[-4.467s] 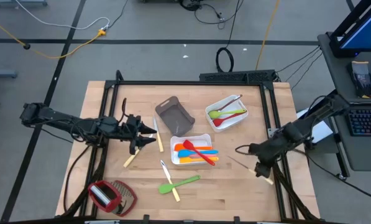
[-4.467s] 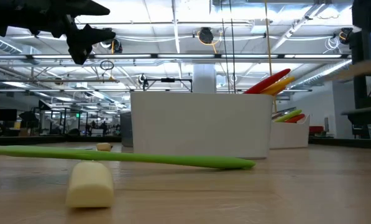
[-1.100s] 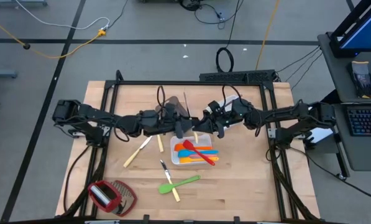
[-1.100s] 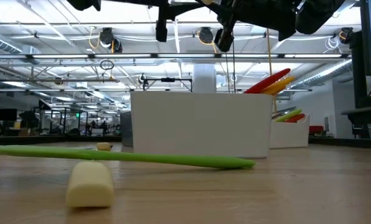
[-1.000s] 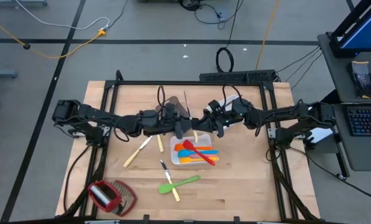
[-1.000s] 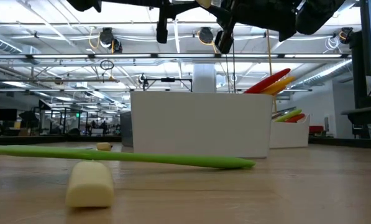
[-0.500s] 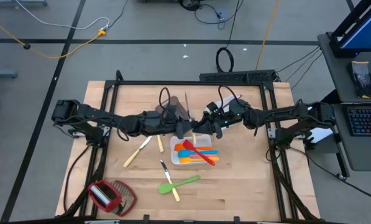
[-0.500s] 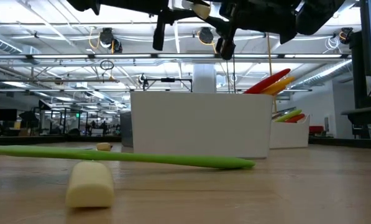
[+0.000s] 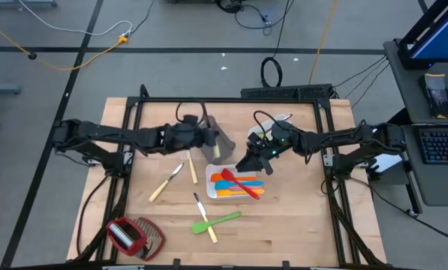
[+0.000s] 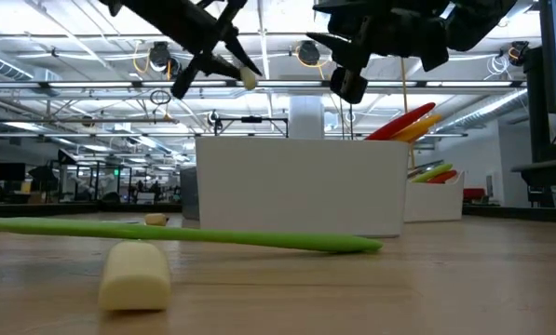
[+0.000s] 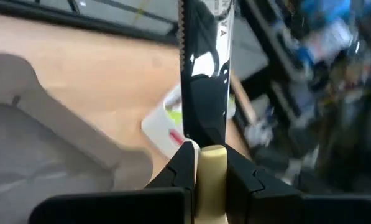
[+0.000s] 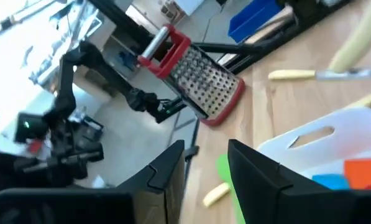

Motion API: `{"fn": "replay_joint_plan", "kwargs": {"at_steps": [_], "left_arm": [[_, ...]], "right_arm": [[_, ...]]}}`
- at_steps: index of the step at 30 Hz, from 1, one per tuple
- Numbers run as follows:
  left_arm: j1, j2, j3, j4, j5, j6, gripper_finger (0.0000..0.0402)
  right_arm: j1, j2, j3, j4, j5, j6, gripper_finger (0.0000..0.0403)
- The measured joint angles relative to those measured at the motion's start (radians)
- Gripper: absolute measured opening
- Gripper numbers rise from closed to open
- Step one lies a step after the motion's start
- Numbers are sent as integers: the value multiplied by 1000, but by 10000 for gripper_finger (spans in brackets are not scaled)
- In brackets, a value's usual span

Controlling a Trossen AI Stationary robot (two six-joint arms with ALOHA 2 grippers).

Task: Pick & Place Kitchen Items
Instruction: Put the yellow knife into the black bin

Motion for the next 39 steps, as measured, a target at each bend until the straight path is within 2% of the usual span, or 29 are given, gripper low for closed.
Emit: {"fn": "replay_joint_plan", "kwargs": {"at_steps": [3,9,14,21,25,31,39], "left_arm": [[33,-2,3,-35,37,-99,33],[120,54,1,-106,263,-293,33],[180,77,3,-117,475,-379,33],[219,77,3,-197,677,-547,36],[219,86,2,-263,701,-641,35],[235,100,3,-255,730,-803,37],[281,180,3,-122,751,-925,39]], "right_arm": [[0,-6,0,6,11,-94,111],[0,-46,-1,-4,58,-266,97],[-2,-97,-1,-13,61,-348,90],[-2,-175,-1,-60,62,-462,88],[-3,-213,-1,-69,61,-525,88],[-11,-257,-1,-72,61,-604,88],[-54,-295,-1,-77,57,-637,88]]}}
